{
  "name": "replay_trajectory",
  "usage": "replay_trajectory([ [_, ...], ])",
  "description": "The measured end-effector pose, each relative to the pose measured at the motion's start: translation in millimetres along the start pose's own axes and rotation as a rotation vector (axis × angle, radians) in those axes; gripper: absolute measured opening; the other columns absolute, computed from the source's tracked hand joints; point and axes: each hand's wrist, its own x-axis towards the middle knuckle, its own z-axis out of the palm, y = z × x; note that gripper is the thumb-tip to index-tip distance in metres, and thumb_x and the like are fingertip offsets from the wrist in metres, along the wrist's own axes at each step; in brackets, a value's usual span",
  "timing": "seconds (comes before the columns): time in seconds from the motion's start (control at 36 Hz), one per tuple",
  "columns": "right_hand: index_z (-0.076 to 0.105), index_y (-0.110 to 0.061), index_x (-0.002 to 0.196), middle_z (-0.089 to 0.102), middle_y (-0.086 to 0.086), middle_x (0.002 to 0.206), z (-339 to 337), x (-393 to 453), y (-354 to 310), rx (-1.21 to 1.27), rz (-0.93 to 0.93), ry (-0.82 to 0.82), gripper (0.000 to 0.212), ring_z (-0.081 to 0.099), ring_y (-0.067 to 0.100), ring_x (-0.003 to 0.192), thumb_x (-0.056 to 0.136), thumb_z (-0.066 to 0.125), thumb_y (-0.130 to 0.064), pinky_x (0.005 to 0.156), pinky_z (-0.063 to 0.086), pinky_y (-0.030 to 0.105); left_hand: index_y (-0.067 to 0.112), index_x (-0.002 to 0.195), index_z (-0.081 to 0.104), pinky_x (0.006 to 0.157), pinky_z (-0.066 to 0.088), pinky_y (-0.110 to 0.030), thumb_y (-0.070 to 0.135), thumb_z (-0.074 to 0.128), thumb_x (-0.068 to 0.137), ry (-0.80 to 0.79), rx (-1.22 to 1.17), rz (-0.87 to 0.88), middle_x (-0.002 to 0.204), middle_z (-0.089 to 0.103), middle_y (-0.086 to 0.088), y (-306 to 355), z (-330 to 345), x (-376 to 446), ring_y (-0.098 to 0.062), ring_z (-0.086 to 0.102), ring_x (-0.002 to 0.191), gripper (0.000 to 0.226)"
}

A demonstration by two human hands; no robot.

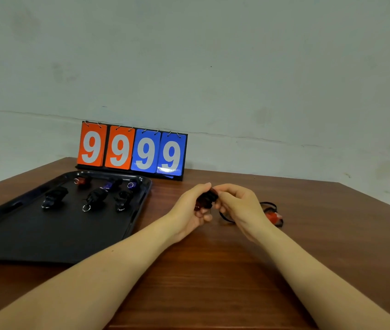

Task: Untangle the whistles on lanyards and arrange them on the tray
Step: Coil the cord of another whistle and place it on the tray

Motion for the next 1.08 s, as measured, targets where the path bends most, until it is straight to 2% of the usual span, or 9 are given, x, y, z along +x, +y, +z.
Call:
replay_trajectory([
  [0.17,0.066,-0.017,0.098,0.063,-0.001,0.07,4,-1,6,0.009,-0.036,-0.001,0.027,0.056,0.008,0.06,0.093,0.046,0.002,0.059,0.046,0.021,0.001,0.098,0.055,0.045,0.036,-0.018,0.027,0.044,0.099,-0.046,-0.085,-0.008,0.064,0.042,-0.008,5,7,-4,-0.01,0.041,0.049,0.028],
  [0.33,0.065,-0.016,0.111,0.065,0.0,0.085,6,0,4,-0.096,-0.173,0.071,0.027,0.058,-0.004,0.059,0.096,0.046,-0.003,0.057,0.047,0.013,-0.001,0.102,0.057,0.046,0.034,-0.017,0.028,0.042,0.099,-0.007,-0.169,-0.018,0.061,0.046,-0.006,6,8,1,-0.008,0.037,0.047,0.032],
  [0.44,0.071,-0.016,0.109,0.068,0.002,0.08,5,2,4,-0.063,-0.136,0.085,0.023,0.058,0.004,0.066,0.097,0.052,-0.019,0.06,0.048,0.015,0.0,0.101,0.058,0.044,0.037,-0.017,0.029,0.043,0.1,0.0,-0.169,0.001,0.066,0.051,-0.007,5,8,3,-0.007,0.037,0.046,0.033],
  [0.56,0.074,-0.015,0.104,0.07,0.017,0.089,3,3,7,0.064,-0.015,0.028,0.023,0.062,0.02,0.08,0.094,0.058,-0.029,0.073,0.05,0.03,0.0,0.099,0.057,0.042,0.037,-0.018,0.028,0.045,0.1,0.048,-0.179,0.006,0.067,0.045,-0.008,-1,11,5,-0.008,0.035,0.043,0.031],
  [0.75,0.068,-0.02,0.11,0.07,0.007,0.091,5,0,10,-0.012,-0.023,-0.022,0.025,0.062,0.015,0.077,0.096,0.052,-0.033,0.065,0.049,0.026,-0.002,0.115,0.055,0.046,0.042,-0.019,0.025,0.048,0.099,0.085,-0.182,0.018,0.067,0.052,-0.008,-3,8,8,-0.009,0.044,0.047,0.031],
  [0.89,0.063,-0.022,0.116,0.069,0.0,0.104,8,-4,7,-0.033,-0.116,0.025,0.026,0.066,0.012,0.094,0.091,0.062,-0.028,0.074,0.053,0.019,0.004,0.123,0.059,0.055,0.042,-0.025,0.039,0.043,0.1,0.071,0.023,0.022,0.075,0.056,-0.007,-2,7,6,-0.015,0.048,0.061,0.045],
  [0.97,0.066,-0.02,0.11,0.07,0.002,0.099,6,-9,5,-0.022,-0.115,0.08,0.022,0.066,0.008,0.082,0.089,0.064,-0.026,0.068,0.052,0.017,0.01,0.117,0.061,0.051,0.041,-0.025,0.047,0.033,0.101,0.062,0.122,-0.031,0.067,0.056,-0.004,-3,14,-6,-0.014,0.046,0.055,0.049],
  [1.03,0.067,-0.02,0.108,0.07,0.001,0.097,6,-13,2,-0.022,-0.102,0.098,0.021,0.066,0.006,0.08,0.089,0.065,-0.026,0.065,0.052,0.016,0.013,0.109,0.06,0.052,0.045,-0.027,0.048,0.032,0.101,0.097,0.164,-0.032,0.079,0.061,-0.007,-3,22,-18,-0.016,0.053,0.06,0.046],
  [1.08,0.066,-0.022,0.109,0.07,-0.002,0.099,7,-17,-1,-0.014,-0.076,0.106,0.021,0.066,0.007,0.087,0.089,0.064,-0.027,0.065,0.051,0.017,0.018,0.117,0.053,0.058,0.052,-0.029,0.047,0.03,0.102,0.132,0.274,-0.028,0.098,0.062,-0.009,1,29,-29,-0.018,0.06,0.076,0.04],
])
